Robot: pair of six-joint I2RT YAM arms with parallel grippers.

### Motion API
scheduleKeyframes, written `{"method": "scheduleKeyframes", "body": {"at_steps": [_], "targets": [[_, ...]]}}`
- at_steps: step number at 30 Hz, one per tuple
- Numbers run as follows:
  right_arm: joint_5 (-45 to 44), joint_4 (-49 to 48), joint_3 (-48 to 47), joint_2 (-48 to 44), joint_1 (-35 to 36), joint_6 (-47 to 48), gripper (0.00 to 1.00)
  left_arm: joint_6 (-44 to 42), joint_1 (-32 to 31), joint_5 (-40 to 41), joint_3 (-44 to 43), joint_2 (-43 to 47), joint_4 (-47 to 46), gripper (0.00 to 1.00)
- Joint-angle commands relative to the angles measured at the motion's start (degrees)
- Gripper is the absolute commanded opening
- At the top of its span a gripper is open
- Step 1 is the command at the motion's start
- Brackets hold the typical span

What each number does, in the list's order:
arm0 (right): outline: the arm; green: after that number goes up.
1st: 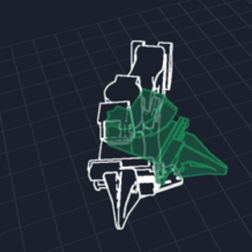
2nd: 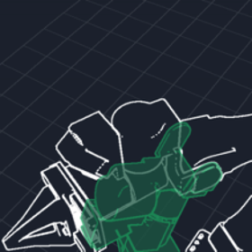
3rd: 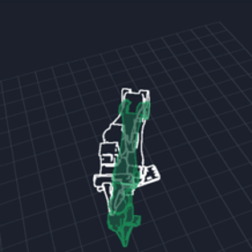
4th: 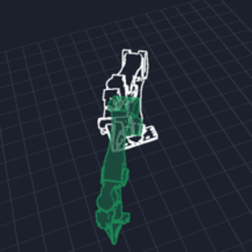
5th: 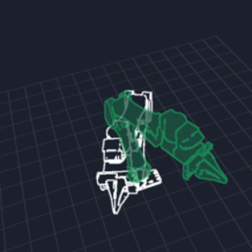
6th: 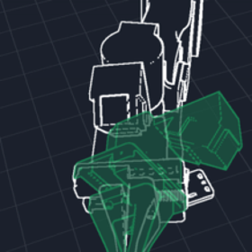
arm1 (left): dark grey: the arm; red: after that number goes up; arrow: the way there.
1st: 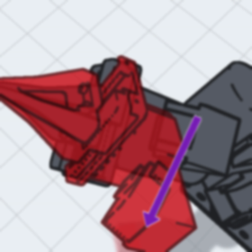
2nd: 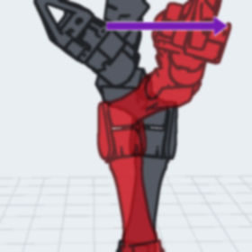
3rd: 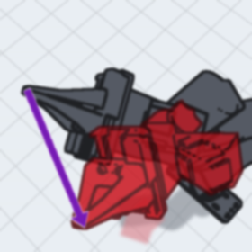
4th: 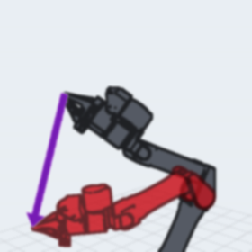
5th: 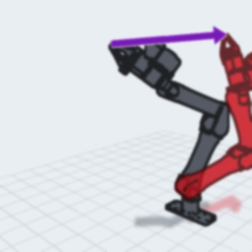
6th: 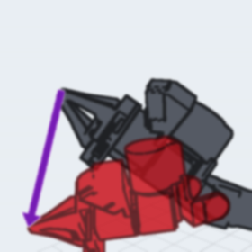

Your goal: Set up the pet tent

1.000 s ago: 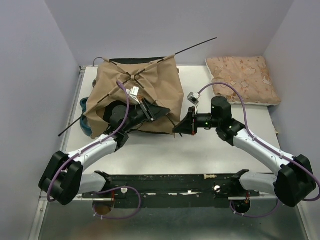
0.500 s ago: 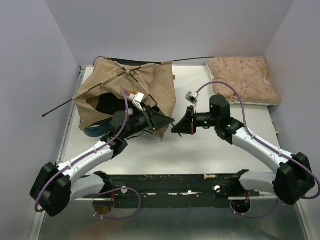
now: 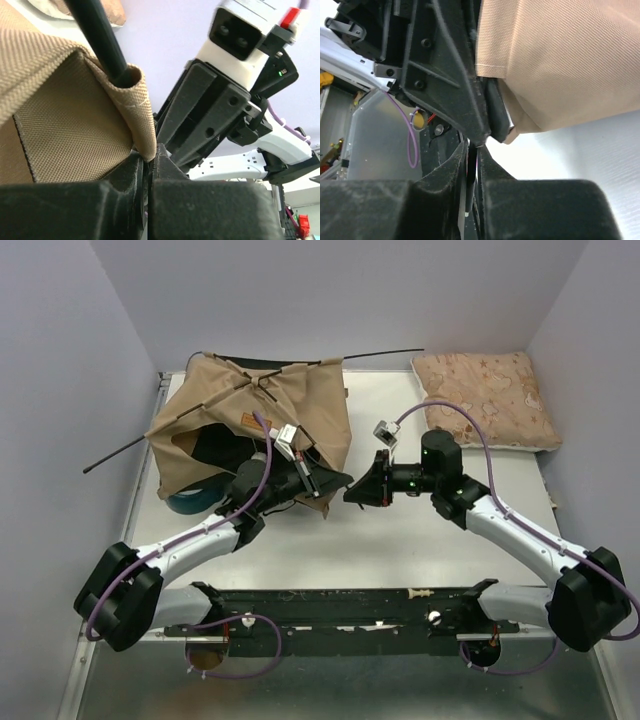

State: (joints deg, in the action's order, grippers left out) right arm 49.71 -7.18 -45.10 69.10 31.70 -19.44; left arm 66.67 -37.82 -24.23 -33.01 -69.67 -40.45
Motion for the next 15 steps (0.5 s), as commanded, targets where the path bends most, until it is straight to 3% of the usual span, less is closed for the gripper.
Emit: {"method": "scheduleKeyframes", "body": {"at_steps": [1,4,7,10,15], "targets": [[-2.06,3.80,-3.13,-2.21,-0.24,2.47,0.36,-1.11,2.75,1.64,-1.79,0.67,-2.97,0.00],[-8.11,11.21,-3.51,-6.94,-1.38,4.50,0.72,-0.85,4.68,1.64,-3.10,0.77,-1.66,0.00],[-13.84,11.49,1.32,-13.97,-1.47,4.68,0.91,-0.32,5.39,1.38,-4.60,-0.03,-1.12,0.00],[-13.60,8.87,7.29,-18.03,-1.47,2.23,0.94,0.38,5.48,1.64,-6.27,-0.73,-0.78,0.00],[-17.00,-6.25,14.86,-17.34,1.69,-3.49,0.92,1.53,5.74,1.99,-8.20,-1.61,0.98,0.00]]}}
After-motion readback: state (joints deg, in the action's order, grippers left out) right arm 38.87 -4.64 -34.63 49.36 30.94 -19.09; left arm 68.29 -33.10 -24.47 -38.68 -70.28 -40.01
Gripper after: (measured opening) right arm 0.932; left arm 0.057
